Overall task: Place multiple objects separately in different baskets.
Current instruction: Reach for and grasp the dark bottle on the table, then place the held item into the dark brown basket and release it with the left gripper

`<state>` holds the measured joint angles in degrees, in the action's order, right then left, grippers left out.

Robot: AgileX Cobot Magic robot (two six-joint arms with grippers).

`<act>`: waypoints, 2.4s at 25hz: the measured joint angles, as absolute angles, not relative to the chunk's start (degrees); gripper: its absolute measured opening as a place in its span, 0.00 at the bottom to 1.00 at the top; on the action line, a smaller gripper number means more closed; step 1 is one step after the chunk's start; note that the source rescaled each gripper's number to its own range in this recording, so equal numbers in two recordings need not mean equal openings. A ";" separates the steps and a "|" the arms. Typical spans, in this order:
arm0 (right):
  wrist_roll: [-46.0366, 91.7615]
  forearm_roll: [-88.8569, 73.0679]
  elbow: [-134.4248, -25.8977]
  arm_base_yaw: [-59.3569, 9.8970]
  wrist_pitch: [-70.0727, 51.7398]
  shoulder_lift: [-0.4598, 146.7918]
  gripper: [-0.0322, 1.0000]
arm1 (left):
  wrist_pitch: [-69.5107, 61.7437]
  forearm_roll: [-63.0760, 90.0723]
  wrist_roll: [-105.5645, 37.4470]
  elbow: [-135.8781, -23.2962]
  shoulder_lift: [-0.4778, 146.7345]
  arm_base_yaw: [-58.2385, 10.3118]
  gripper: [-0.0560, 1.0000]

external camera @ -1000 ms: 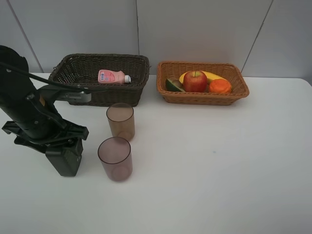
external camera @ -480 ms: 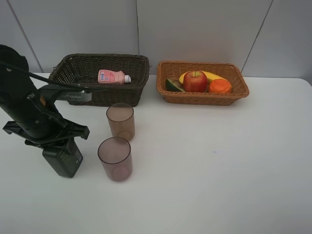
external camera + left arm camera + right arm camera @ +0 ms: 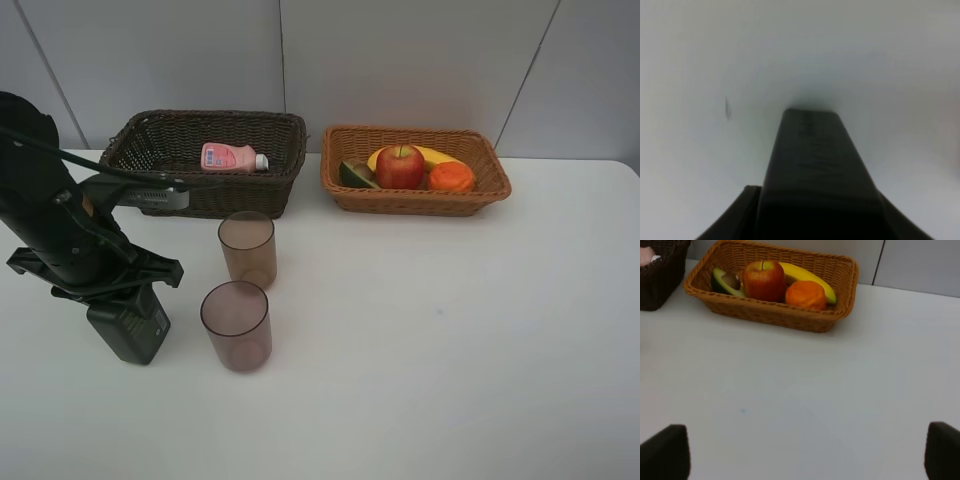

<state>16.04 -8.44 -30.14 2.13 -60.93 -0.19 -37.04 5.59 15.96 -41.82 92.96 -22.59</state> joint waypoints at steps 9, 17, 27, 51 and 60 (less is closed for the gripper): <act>16.04 -8.44 -30.14 2.13 -60.93 -0.19 0.98 | -45.07 6.04 15.94 -46.88 93.81 -22.59 0.55; 16.04 -8.44 -30.14 2.13 -60.93 -0.19 0.98 | -56.41 4.97 15.94 -56.75 93.86 -22.59 0.55; 16.04 -8.44 -30.14 2.13 -60.93 -0.19 0.98 | -67.55 -4.53 14.30 -73.07 93.86 -22.59 0.55; 16.04 -8.44 -30.14 2.13 -60.93 -0.19 0.98 | -40.26 -15.98 -7.07 -86.04 102.48 -15.85 0.55; 16.04 -8.44 -30.14 2.13 -60.93 -0.19 0.98 | -32.24 -16.87 -7.73 -86.04 110.92 -15.85 0.55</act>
<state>16.04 -8.44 -30.14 2.13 -60.93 -0.19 -32.24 -16.87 -7.73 -86.04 110.92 -15.85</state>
